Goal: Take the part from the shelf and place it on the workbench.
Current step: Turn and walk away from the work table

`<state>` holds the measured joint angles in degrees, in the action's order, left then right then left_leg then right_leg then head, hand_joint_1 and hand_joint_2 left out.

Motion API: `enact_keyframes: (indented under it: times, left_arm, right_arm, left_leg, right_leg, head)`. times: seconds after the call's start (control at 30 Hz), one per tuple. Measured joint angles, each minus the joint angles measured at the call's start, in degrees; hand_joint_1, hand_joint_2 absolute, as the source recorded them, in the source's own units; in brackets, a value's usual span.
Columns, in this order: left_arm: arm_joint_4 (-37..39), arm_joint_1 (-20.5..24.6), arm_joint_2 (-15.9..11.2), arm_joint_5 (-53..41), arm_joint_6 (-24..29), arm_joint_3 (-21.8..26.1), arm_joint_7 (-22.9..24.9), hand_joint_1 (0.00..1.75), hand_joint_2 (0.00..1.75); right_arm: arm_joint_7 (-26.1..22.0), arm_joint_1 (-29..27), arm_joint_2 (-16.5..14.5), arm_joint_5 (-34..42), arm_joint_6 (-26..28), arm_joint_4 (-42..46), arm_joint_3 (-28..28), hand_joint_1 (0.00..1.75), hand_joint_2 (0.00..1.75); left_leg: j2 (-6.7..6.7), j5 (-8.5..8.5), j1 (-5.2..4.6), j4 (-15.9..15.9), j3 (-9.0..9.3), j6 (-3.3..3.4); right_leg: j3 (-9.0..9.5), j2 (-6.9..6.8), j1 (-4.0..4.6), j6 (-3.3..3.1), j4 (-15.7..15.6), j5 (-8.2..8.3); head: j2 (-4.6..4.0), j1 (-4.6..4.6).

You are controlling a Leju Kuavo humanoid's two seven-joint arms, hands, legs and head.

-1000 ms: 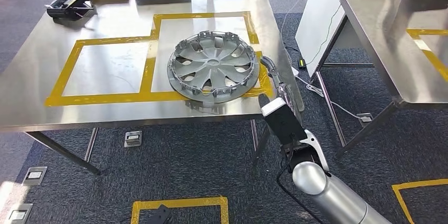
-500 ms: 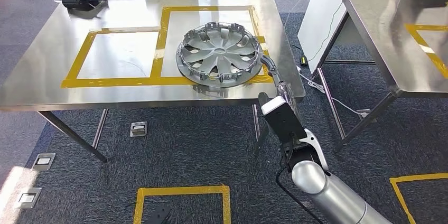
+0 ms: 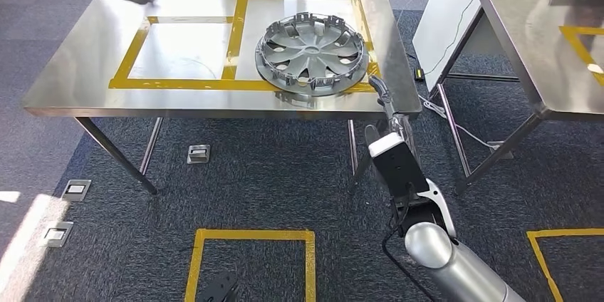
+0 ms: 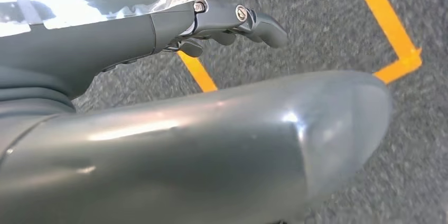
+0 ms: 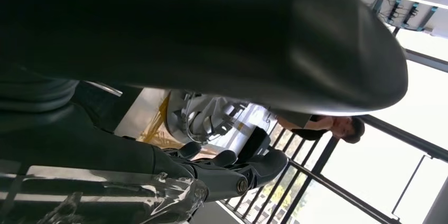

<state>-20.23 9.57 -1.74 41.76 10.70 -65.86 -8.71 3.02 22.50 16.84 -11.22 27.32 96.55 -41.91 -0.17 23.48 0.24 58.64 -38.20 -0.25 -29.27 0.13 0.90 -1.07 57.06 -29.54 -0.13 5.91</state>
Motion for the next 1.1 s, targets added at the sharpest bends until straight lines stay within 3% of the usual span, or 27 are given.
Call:
enact_keyframes:
  times: [0.03,0.1,0.17,0.2,0.23,0.27,0.3,0.37,0.43,0.5,0.53,0.57,0.6,0.67,0.7,0.73,0.8,0.83,0.87,0.93,0.97,1.03,1.07,1.1]
  left_arm:
    - [0.01,-0.10,0.01,0.03,-0.01,-0.01,0.04,0.00,0.00]
    - [0.02,-0.24,-0.04,0.07,-0.03,-0.02,0.10,0.00,0.00]
    - [0.02,-0.26,-0.04,0.08,-0.03,-0.02,0.11,0.00,0.00]
    - [0.02,-0.26,-0.05,0.11,-0.03,-0.02,0.12,0.00,0.00]
    - [0.02,-0.25,-0.05,0.15,-0.03,-0.02,0.12,0.00,0.00]
    - [0.02,-0.25,-0.06,0.19,-0.03,-0.02,0.12,0.00,0.00]
    - [0.02,-0.22,-0.07,0.22,-0.03,-0.02,0.12,0.00,0.00]
    - [-0.01,-0.03,-0.03,0.22,-0.03,-0.01,0.10,0.00,0.00]
    - [-0.01,0.13,-0.02,0.23,-0.02,0.00,0.07,0.00,0.00]
    - [0.01,0.09,-0.07,0.25,0.03,0.01,0.06,0.00,0.00]
    - [0.02,0.07,-0.07,0.25,0.05,0.01,0.08,0.00,0.00]
    - [0.01,0.06,-0.06,0.25,0.05,0.01,0.09,0.00,0.00]
    - [0.01,0.08,-0.05,0.25,0.05,0.01,0.09,0.00,0.00]
    - [-0.01,0.12,-0.05,0.27,0.05,0.01,0.10,0.00,0.00]
    - [0.00,0.12,-0.05,0.29,0.05,0.01,0.10,0.00,0.00]
    - [0.00,0.12,-0.05,0.33,0.05,0.01,0.10,0.00,0.00]
    - [0.01,0.13,-0.05,0.40,0.05,0.01,0.09,0.00,0.00]
    - [-0.01,0.14,-0.03,0.43,0.05,0.01,0.09,0.00,0.00]
    - [-0.01,0.14,0.02,0.47,0.06,0.01,0.09,0.00,0.00]
    - [-0.03,0.12,0.17,0.57,0.07,0.01,0.01,0.00,0.00]
    - [-0.03,0.10,0.25,0.62,0.08,0.01,-0.02,0.00,0.00]
    - [-0.02,-0.03,0.33,0.67,0.05,0.01,-0.05,0.00,0.00]
    - [-0.02,-0.13,0.34,0.70,0.03,0.00,-0.05,0.00,0.00]
    - [-0.01,-0.21,0.34,0.72,0.02,-0.01,-0.05,0.00,0.00]
  right_arm:
    - [-0.01,0.01,-0.03,0.01,0.01,-0.01,0.01,0.00,0.00]
    - [-0.05,0.03,-0.09,0.01,0.01,-0.04,0.03,0.00,0.00]
    - [-0.09,-0.02,-0.10,0.01,-0.01,-0.07,0.03,0.00,0.00]
    - [-0.10,-0.05,-0.11,0.01,-0.02,-0.09,0.01,0.00,0.00]
    - [-0.13,-0.06,-0.11,0.01,-0.03,-0.12,-0.01,0.00,0.00]
    - [-0.16,-0.07,-0.11,0.01,-0.04,-0.15,-0.02,0.00,0.00]
    - [-0.20,-0.07,-0.11,0.01,-0.04,-0.19,-0.02,0.00,0.00]
    - [-0.25,-0.04,-0.11,0.01,-0.04,-0.19,0.04,0.00,0.00]
    - [-0.29,-0.01,-0.10,0.01,-0.03,-0.15,0.12,0.00,0.00]
    - [-0.31,-0.06,-0.09,0.01,-0.02,-0.15,0.14,0.00,0.00]
    - [-0.30,-0.09,-0.08,0.01,-0.02,-0.17,0.13,0.00,0.00]
    - [-0.28,-0.12,-0.07,0.01,-0.02,-0.19,0.14,0.00,0.00]
    - [-0.28,-0.12,-0.05,0.01,-0.02,-0.21,0.15,0.00,0.00]
    - [-0.27,-0.14,-0.03,0.01,-0.02,-0.23,0.18,0.00,0.00]
    - [-0.27,-0.15,-0.03,0.01,-0.02,-0.25,0.18,0.00,0.00]
    - [-0.27,-0.18,-0.03,0.02,-0.02,-0.29,0.17,0.00,0.00]
    - [-0.28,-0.17,-0.03,0.02,-0.02,-0.35,0.17,0.00,0.00]
    - [-0.28,-0.12,-0.03,0.02,-0.02,-0.36,0.17,0.00,0.00]
    - [-0.30,-0.05,-0.03,0.02,-0.02,-0.34,0.21,0.00,0.00]
    - [-0.40,0.10,-0.04,0.05,-0.01,-0.31,0.37,0.00,0.00]
    - [-0.45,0.12,-0.04,0.10,0.00,-0.30,0.44,0.00,0.00]
    - [-0.52,0.15,-0.06,0.20,0.01,-0.31,0.49,0.00,0.00]
    - [-0.56,0.18,-0.08,0.24,0.01,-0.32,0.48,0.00,0.00]
    - [-0.60,0.22,-0.11,0.25,0.01,-0.33,0.47,0.00,0.00]
  left_leg:
    - [-0.05,0.43,0.10,0.05,-0.34,-0.33]
    - [-0.14,4.30,0.17,2.87,-1.27,-0.87]
    - [-0.14,9.41,0.45,9.56,-2.40,-1.53]
    - [-0.13,10.58,0.65,12.63,-2.60,-1.89]
    - [-0.13,10.49,0.85,14.39,-2.20,-2.29]
    - [-0.12,9.34,1.09,14.31,-1.06,-2.70]
    - [-0.10,7.82,1.40,12.42,0.85,-3.13]
    - [-0.14,7.12,1.83,5.94,5.46,-3.82]
    - [-0.20,8.22,1.71,1.90,7.62,-3.35]
    - [-0.15,7.90,1.44,1.62,7.06,-2.03]
    - [-0.05,7.40,1.41,1.63,6.57,-1.39]
    - [0.04,6.83,1.40,1.61,5.96,-0.73]
    - [0.14,6.19,1.37,1.55,5.24,-0.14]
    - [0.18,5.00,0.96,1.60,3.79,0.57]
    - [0.18,4.40,0.67,1.63,3.03,0.79]
    - [0.18,3.77,0.34,1.65,2.22,0.95]
    - [0.17,2.49,-0.33,1.67,0.56,1.20]
    - [0.16,1.86,-0.56,1.68,-0.16,1.27]
    - [0.14,1.29,-0.76,1.66,-0.74,1.24]
    - [0.13,-0.03,-0.59,1.38,-1.41,0.87]
    - [0.14,-0.74,-0.32,1.06,-1.59,0.54]
    - [0.06,-1.76,0.14,0.32,-1.91,-0.12]
    - [-0.01,-0.91,0.18,0.55,-2.22,-0.45]
    - [-0.08,1.12,0.17,1.80,-2.65,-0.79]
  right_leg:
    - [-0.26,-0.09,-0.06,-0.21,-0.61,0.75]
    - [-0.86,-0.42,-0.48,-0.51,-1.60,2.03]
    - [-2.09,-0.76,-0.63,-0.53,-1.16,2.86]
    - [-2.79,-0.91,-0.76,-0.40,-0.75,3.16]
    - [-3.59,-1.05,-0.98,-0.21,-0.25,3.43]
    - [-4.47,-1.17,-1.26,0.06,0.34,3.68]
    - [-5.45,-1.23,-1.59,0.41,1.02,3.95]
    - [-7.47,-1.24,-1.99,1.24,2.49,4.43]
    - [-8.73,-1.19,-2.02,2.14,3.39,5.18]
    - [-9.17,-1.17,-2.13,2.88,3.34,6.16]
    - [-9.48,-1.08,-2.23,3.15,3.47,5.83]
    - [-9.91,-0.97,-2.31,3.35,4.29,4.50]
    - [-10.55,-0.84,-2.35,3.46,6.21,2.14]
    - [-11.83,-0.67,-2.23,3.35,12.63,-3.52]
    - [-12.14,-0.65,-2.12,3.18,15.84,-5.17]
    - [-11.86,-0.64,-1.96,2.88,17.82,-5.45]
    - [-8.98,-0.61,-1.36,1.80,16.68,-3.14]
    - [-6.33,-0.53,-0.85,0.97,13.61,-1.84]
    - [-3.28,-0.48,-0.29,0.02,9.48,-1.56]
    - [1.14,-0.30,0.66,-0.76,2.54,-2.23]
    - [1.89,-0.22,1.02,-0.82,0.77,-2.39]
    - [1.51,-0.19,1.29,-0.77,-0.56,-0.66]
    - [1.22,-0.27,1.16,-1.00,-1.21,0.32]
    - [0.80,-0.44,0.91,-1.23,-1.81,1.23]
  head:
    - [0.00,0.28]
    - [0.00,0.61]
    - [0.00,0.37]
    - [0.00,0.22]
    - [0.00,0.11]
    - [0.00,0.10]
    - [0.00,0.06]
    - [0.00,-0.15]
    - [0.00,-0.36]
    - [0.00,-0.37]
    - [0.00,-0.39]
    - [0.00,-0.30]
    - [0.00,-0.23]
    - [0.00,-0.03]
    - [0.00,-0.01]
    - [0.00,0.01]
    - [0.00,0.02]
    - [0.00,0.01]
    - [0.00,-0.02]
    - [0.00,-0.06]
    - [0.00,-0.02]
    - [0.00,0.12]
    - [0.00,0.14]
    - [0.00,0.04]
